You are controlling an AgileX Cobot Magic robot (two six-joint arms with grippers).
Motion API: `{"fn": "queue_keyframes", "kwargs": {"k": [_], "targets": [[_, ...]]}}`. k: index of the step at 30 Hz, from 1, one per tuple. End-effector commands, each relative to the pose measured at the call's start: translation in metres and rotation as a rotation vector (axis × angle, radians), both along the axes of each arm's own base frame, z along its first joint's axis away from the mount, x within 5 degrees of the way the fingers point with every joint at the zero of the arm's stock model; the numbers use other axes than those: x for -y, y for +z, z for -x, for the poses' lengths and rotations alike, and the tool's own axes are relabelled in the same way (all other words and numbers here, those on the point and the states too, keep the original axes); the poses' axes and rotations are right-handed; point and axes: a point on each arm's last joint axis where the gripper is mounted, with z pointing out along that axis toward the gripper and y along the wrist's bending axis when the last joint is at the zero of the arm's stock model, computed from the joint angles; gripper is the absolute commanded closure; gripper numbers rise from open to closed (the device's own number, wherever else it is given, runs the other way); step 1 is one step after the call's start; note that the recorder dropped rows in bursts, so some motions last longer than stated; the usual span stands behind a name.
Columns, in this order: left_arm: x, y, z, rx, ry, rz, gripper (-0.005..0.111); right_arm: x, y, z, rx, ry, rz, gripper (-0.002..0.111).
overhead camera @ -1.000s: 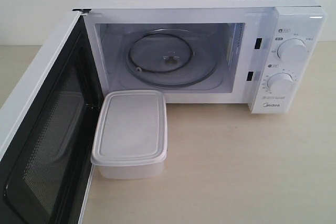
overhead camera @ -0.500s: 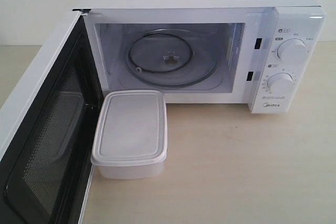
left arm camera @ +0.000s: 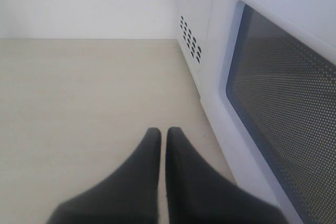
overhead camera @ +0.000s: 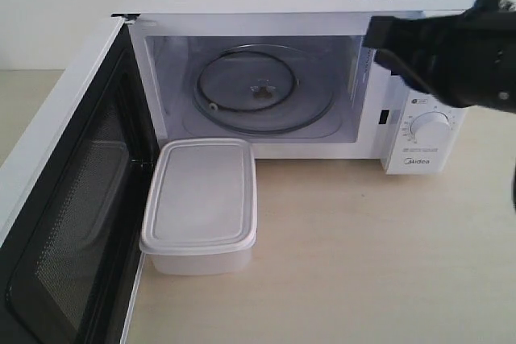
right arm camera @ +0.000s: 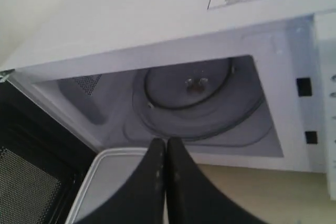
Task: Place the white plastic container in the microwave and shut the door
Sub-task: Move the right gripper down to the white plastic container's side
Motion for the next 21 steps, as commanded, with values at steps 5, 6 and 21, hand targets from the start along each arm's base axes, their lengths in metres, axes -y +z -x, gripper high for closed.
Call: {"fn": "queue_keyframes", "kwargs": {"k": [5, 6, 21], "targets": [[0.000, -0.001, 0.000, 0.000, 0.005, -0.004, 0.102, -0.021, -0.043, -0.027, -0.164, -0.022, -0.085, 0.108], [0.000, -0.001, 0.000, 0.000, 0.005, -0.004, 0.102, -0.023, -0.044, -0.028, -0.143, 0.003, -0.083, 0.108], [0.000, -0.001, 0.000, 0.000, 0.005, -0.004, 0.102, -0.029, -0.045, -0.024, -0.071, 0.117, -0.047, 0.108]]}}
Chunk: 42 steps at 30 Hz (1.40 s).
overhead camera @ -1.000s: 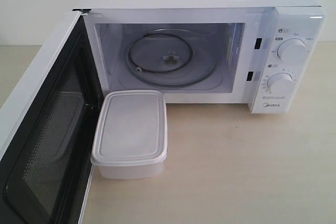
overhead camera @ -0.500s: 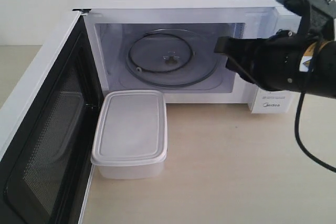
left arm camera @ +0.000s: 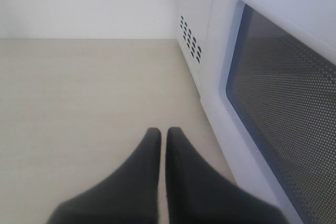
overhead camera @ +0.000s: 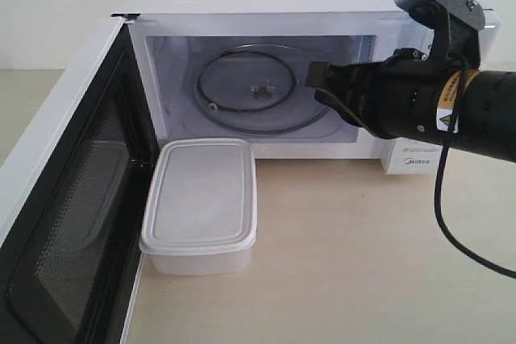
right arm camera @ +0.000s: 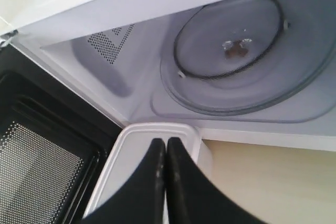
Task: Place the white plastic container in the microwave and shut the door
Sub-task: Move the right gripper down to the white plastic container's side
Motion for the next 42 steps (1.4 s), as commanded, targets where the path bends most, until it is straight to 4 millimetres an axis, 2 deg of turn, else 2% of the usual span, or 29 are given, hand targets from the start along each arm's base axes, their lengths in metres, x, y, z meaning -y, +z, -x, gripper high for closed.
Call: {"fn": "queue_keyframes", "kwargs": {"k": [1, 4, 7, 9, 12, 15, 18, 22, 28, 34, 36, 40, 42], "targets": [[0.000, -0.001, 0.000, 0.000, 0.005, -0.004, 0.102, 0.001, -0.002, 0.001, 0.006, 0.013, 0.040, 0.108], [0.000, -0.001, 0.000, 0.000, 0.005, -0.004, 0.102, 0.002, -0.002, 0.003, 0.033, 0.014, 0.125, 0.108], [0.000, -0.001, 0.000, 0.000, 0.005, -0.004, 0.102, 0.005, 0.000, 0.000, 0.043, 0.044, 0.335, 0.108], [0.000, -0.001, 0.000, 0.000, 0.005, -0.004, 0.102, 0.007, 0.001, 0.000, -0.027, 0.077, 0.461, 0.108], [0.000, -0.001, 0.000, 0.000, 0.005, -0.004, 0.102, 0.008, 0.005, 0.004, -0.155, 0.148, 0.560, 0.108], [0.000, -0.001, 0.000, 0.000, 0.005, -0.004, 0.102, 0.004, 0.012, 0.012, -0.276, 0.273, 0.585, 0.108], [0.000, -0.001, 0.000, 0.000, 0.005, -0.004, 0.102, -0.010, 0.021, 0.024, -0.347, 0.434, 0.453, 0.108], [0.000, -0.001, 0.000, 0.000, 0.005, -0.004, 0.102, -0.018, 0.028, 0.025, -0.303, 0.537, 0.200, 0.108], [0.000, -0.001, 0.000, 0.000, 0.005, -0.004, 0.102, -0.002, 0.033, 0.012, -0.255, 0.490, 0.053, 0.108], [0.000, -0.001, 0.000, 0.000, 0.005, -0.004, 0.102, 0.006, 0.031, 0.001, -0.253, 0.541, -0.087, 0.108], [0.000, -0.001, 0.000, 0.000, 0.005, -0.004, 0.102, 0.000, 0.023, -0.006, -0.275, 0.595, -0.172, 0.108], [0.000, -0.001, 0.000, 0.000, 0.005, -0.004, 0.102, -0.004, -0.023, -0.019, -0.290, 0.570, -0.351, 0.108], [0.000, -0.001, 0.000, 0.000, 0.005, -0.004, 0.102, -0.003, -0.049, -0.016, -0.302, 0.589, -0.323, 0.102]]}}
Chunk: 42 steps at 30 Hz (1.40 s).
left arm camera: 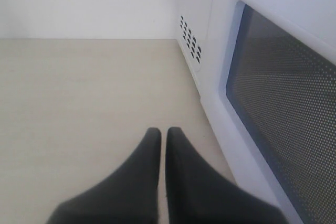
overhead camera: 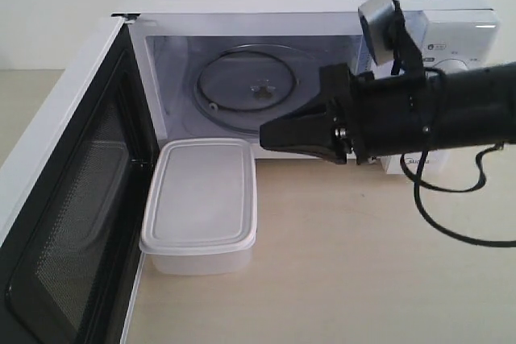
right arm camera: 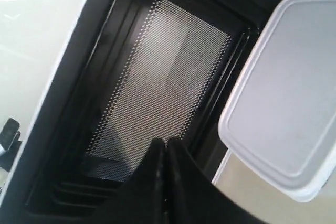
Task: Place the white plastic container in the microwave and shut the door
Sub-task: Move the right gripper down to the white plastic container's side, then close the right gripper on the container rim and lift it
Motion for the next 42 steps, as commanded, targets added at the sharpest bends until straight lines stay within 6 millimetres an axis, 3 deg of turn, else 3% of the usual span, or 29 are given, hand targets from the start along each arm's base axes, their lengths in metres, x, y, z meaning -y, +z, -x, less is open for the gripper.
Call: {"fn": "queue_keyframes", "kwargs": {"k": [1, 4, 6, 12, 19, 30, 42], "targets": [[0.000, -0.001, 0.000, 0.000, 0.005, -0.004, 0.102, 0.003, -0.034, -0.004, -0.003, -0.012, 0.003, 0.097], [0.000, -0.001, 0.000, 0.000, 0.005, -0.004, 0.102, 0.001, -0.060, -0.011, -0.047, -0.005, 0.038, 0.071], [0.000, -0.001, 0.000, 0.000, 0.005, -0.004, 0.102, -0.002, -0.068, -0.022, -0.053, -0.006, 0.045, 0.067], [0.000, -0.001, 0.000, 0.000, 0.005, -0.004, 0.102, -0.009, -0.074, -0.050, -0.056, -0.016, 0.032, 0.067], [0.000, -0.001, 0.000, 0.000, 0.005, -0.004, 0.102, -0.009, -0.083, -0.066, -0.059, -0.064, 0.084, 0.067], [0.000, -0.001, 0.000, 0.000, 0.005, -0.004, 0.102, -0.010, -0.106, -0.070, -0.105, -0.075, 0.125, 0.067], [0.000, -0.001, 0.000, 0.000, 0.005, -0.004, 0.102, -0.018, -0.111, -0.071, -0.087, -0.073, 0.172, 0.067]]}}
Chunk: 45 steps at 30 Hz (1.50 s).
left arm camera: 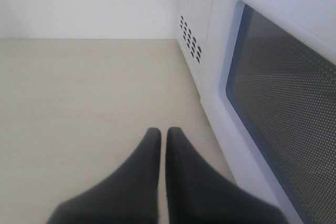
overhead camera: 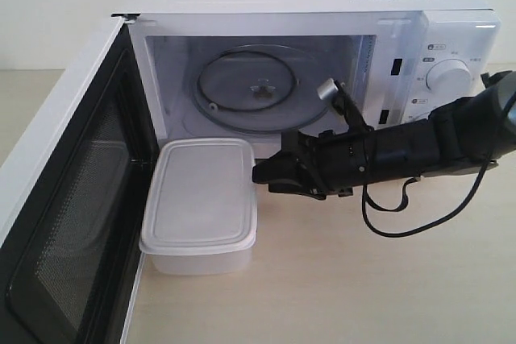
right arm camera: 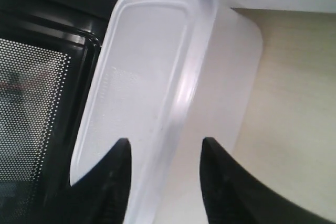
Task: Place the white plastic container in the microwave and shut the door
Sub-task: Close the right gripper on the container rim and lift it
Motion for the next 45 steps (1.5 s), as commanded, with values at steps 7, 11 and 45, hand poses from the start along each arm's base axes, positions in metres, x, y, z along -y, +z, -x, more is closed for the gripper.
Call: {"fn": "queue_keyframes", "kwargs": {"k": [7, 11, 45], "targets": [[0.000, -0.001, 0.000, 0.000, 0.005, -0.004, 0.102, -0.004, -0.001, 0.000, 0.020, 0.008, 0.021, 0.067], [0.000, -0.001, 0.000, 0.000, 0.005, -0.004, 0.102, -0.009, 0.001, 0.000, 0.034, 0.019, 0.026, 0.067], [0.000, -0.001, 0.000, 0.000, 0.005, -0.004, 0.102, -0.029, -0.014, -0.001, 0.010, 0.070, 0.019, 0.089]]}}
